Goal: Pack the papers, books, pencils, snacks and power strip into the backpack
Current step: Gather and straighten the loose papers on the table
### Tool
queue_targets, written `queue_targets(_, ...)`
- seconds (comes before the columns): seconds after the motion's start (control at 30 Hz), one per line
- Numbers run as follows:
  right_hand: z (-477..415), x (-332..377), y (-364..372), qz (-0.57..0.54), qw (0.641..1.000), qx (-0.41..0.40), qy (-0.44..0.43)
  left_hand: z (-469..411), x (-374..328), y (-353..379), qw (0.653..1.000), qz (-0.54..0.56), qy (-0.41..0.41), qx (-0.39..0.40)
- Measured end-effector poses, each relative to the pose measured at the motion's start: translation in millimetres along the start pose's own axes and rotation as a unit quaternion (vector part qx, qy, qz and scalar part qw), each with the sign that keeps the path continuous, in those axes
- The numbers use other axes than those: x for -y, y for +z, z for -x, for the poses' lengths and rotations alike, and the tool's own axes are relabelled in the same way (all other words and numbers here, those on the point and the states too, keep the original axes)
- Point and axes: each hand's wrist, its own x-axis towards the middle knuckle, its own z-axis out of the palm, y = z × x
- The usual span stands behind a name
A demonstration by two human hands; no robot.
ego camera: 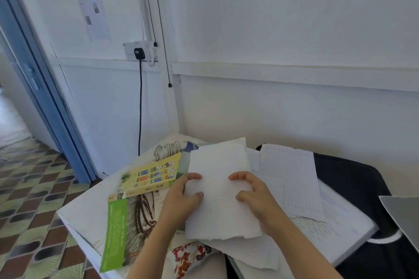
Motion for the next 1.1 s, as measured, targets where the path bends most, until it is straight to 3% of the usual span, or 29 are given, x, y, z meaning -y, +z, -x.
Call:
queue_targets(0.17, 19.7, 2.5, -24.1, 0.011, 0.999, -0.037, -0.032, -0.1, -17.0, 8.2, 0.995, 0.099, 0.002, 0.028)
queue_targets(0.27, 29.1, -6.7, -36.4, 0.09, 0.991, -0.076, -0.057, -2.2, -21.6, 20.2, 0.999, 0.004, 0.036, 0.027)
queue_targets(0.43, 42.3, -31.8, -48.9, 0.176, 0.982, -0.072, 0.002, 5.7, -20.1, 47.9, 0.982, -0.167, 0.086, 0.001)
queue_targets(0.53, 45.8, -40.5, -50.7, 0.205, 0.976, -0.071, 0.027, 7.8, -15.1, 56.0, 0.965, -0.253, 0.075, 0.004)
queue_targets(0.83, 47.1, -42.2, -47.8, 0.258, 0.959, -0.104, 0.048, 9.1, -9.0, 61.7, 0.98, -0.198, 0.014, 0.011)
queue_targets(1.1, 41.8, -38.6, -51.2, 0.164, 0.98, -0.097, 0.051, 14.9, -7.5, 57.4, 0.997, -0.061, -0.031, 0.017)
